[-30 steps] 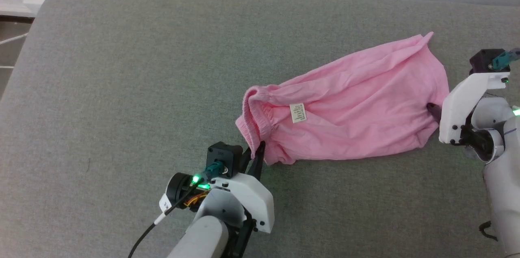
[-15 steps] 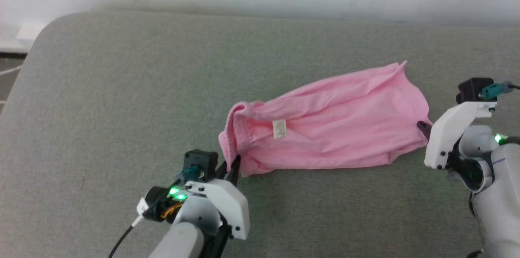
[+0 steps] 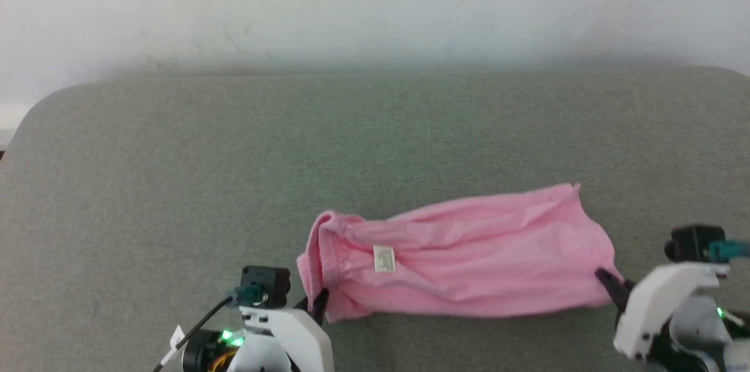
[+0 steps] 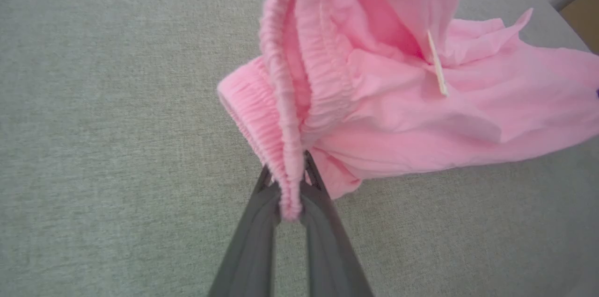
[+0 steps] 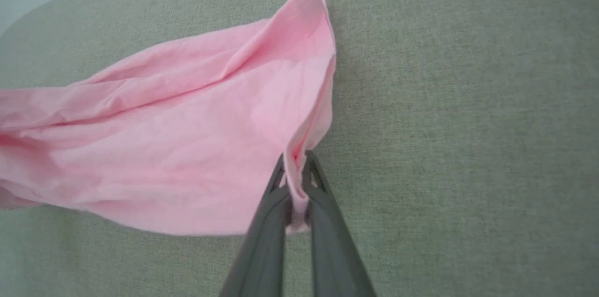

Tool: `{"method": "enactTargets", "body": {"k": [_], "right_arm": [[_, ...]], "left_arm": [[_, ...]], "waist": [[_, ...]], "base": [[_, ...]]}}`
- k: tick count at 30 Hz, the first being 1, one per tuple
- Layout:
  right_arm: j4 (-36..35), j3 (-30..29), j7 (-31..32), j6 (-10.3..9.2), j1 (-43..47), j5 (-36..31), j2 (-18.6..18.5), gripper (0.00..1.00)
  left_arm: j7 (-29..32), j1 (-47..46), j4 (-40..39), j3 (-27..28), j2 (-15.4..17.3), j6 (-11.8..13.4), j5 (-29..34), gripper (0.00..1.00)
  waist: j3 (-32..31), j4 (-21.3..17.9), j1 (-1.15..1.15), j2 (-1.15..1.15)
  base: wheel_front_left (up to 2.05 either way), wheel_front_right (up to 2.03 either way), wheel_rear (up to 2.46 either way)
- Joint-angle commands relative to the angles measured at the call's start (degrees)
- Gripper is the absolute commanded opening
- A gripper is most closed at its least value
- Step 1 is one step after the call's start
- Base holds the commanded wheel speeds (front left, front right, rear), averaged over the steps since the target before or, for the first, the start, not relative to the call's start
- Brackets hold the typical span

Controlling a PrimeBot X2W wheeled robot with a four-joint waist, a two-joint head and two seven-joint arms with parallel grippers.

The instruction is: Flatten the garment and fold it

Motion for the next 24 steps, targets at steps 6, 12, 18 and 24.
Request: {"method": "enactTargets", "body": {"k": [6,12,18,24], "right_arm": [[-8.17,-3.31,2.28,-0.05,7.86,-1.24,2.87,0.00],[-10.11,-2.69,0.82,-0.05,7.65,-3.42,2.88,0.00],[-5.75,-0.63,-1.92,-0.05,5.98,-6.50,0.30,0.00],[-0.13,0.62,-4.33,-0.05,4.97,-7.12,-1.04,0.00]], "left_arm": [[1.66,2.84,-2.11,0.80,0.83,0.01,-2.73,0.00],[2.42,1.98,-1.44,2.30,-0.83,-0.62,-6.66,0.00],[5.86,-1.89,2.51,2.48,-0.45,-1.46,-8.08,0.00],[11.45,-4.24,6.40,1.75,1.54,-2.22,-8.87,0.00]], "waist": [[-0.11,-1.19,0.01,0.00],[1.79,-1.03,0.01,0.00],[3.94,-0.47,0.01,0.00],[4.70,-0.15,0.01,0.00]], "base": [[0.00,0.00,0.00],[0.00,0.00,0.00],[0.00,0.00,0.00],[0.00,0.00,0.00]]}}
